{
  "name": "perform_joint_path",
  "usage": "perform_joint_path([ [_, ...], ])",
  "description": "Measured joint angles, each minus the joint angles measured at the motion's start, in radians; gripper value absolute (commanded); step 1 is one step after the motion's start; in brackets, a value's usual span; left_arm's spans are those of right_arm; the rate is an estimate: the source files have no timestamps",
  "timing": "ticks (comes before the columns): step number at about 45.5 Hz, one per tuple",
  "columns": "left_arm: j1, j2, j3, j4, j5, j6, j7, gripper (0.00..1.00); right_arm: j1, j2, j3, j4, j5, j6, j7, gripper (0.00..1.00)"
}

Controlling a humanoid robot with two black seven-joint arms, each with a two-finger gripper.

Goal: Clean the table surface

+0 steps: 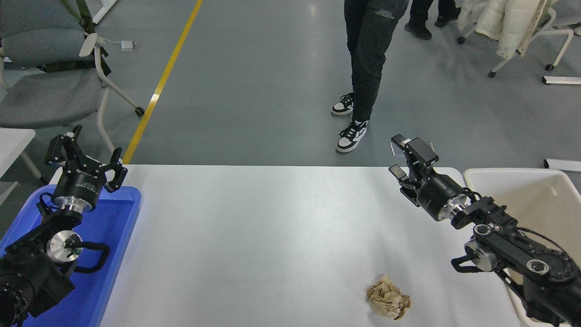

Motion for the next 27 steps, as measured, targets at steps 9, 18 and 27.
perform_joint_path([
  [9, 0.0, 0.0, 0.0, 0.0, 0.0, -0.001, 0.0, 1.0, 0.099, -0.077, -0.191, 0.075, -0.153, 0.013, -0.02, 0.99],
  [18, 0.0, 0.0, 0.0, 0.0, 0.0, -0.001, 0.0, 1.0, 0.241, -0.111, -0.409, 0.117, -0.286, 0.019, -0.028, 0.99],
  [27, 0.0, 0.0, 0.0, 0.0, 0.0, -0.001, 0.0, 1.0, 0.406, -0.124, -0.649, 0.147, -0.448, 0.02, -0.027, 0.99],
])
